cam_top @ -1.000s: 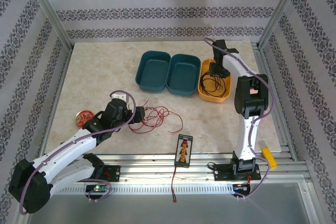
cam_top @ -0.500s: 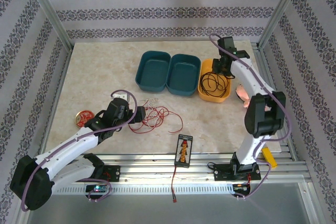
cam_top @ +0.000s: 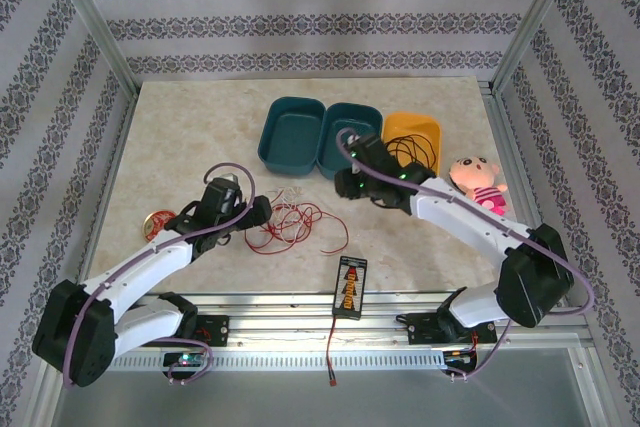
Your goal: Untangle the cables
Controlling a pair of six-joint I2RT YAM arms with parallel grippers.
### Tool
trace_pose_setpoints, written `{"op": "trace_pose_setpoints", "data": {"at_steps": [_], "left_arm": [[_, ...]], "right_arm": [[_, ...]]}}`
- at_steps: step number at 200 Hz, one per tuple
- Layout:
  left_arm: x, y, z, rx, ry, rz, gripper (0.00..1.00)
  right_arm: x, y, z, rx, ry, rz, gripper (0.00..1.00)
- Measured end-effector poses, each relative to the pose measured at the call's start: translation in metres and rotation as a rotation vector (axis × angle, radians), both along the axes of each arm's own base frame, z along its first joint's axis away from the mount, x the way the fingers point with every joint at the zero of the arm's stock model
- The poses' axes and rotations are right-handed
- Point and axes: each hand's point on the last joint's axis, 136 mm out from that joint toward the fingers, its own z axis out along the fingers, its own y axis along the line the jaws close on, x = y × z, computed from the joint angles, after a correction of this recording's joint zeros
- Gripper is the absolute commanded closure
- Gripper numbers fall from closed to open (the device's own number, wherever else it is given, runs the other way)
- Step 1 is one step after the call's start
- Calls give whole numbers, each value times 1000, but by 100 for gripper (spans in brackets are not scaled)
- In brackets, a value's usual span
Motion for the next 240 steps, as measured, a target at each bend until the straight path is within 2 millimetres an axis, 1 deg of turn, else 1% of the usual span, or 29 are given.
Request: {"op": "trace_pose_setpoints", "data": {"at_steps": [12, 26, 42, 59, 83, 115, 132, 167, 192, 240], "left_arm": [[2, 4, 0, -15, 5, 18, 1], [4, 6, 0, -39, 7, 34, 1], [5, 11, -3, -66, 12, 55, 1], [2, 15, -12, -91, 32, 74, 1], [-5, 16, -22, -113, 65, 79, 1], [-5, 11, -21, -140, 67, 66, 1], [-5, 9, -20, -148, 66, 58, 1], [-5, 4, -19, -169, 68, 41, 0], [-4, -2, -19, -199, 74, 24, 7], [-1, -14, -27, -246, 106, -3, 14]], "right_arm": [[-13, 17, -4, -7, 2, 49, 63], [-23, 35, -8, -9, 3, 86, 63], [-26, 47, -18, -26, 20, 105, 65], [-25, 54, -38, -58, 57, 103, 65], [-25, 53, -64, -109, 111, 90, 65], [-26, 44, -87, -180, 151, 65, 64], [-26, 40, -96, -205, 163, 55, 64], [-31, 31, -108, -242, 176, 58, 57], [-30, 29, -115, -271, 169, 81, 52], [-23, 32, -133, -341, 146, 158, 49]]}}
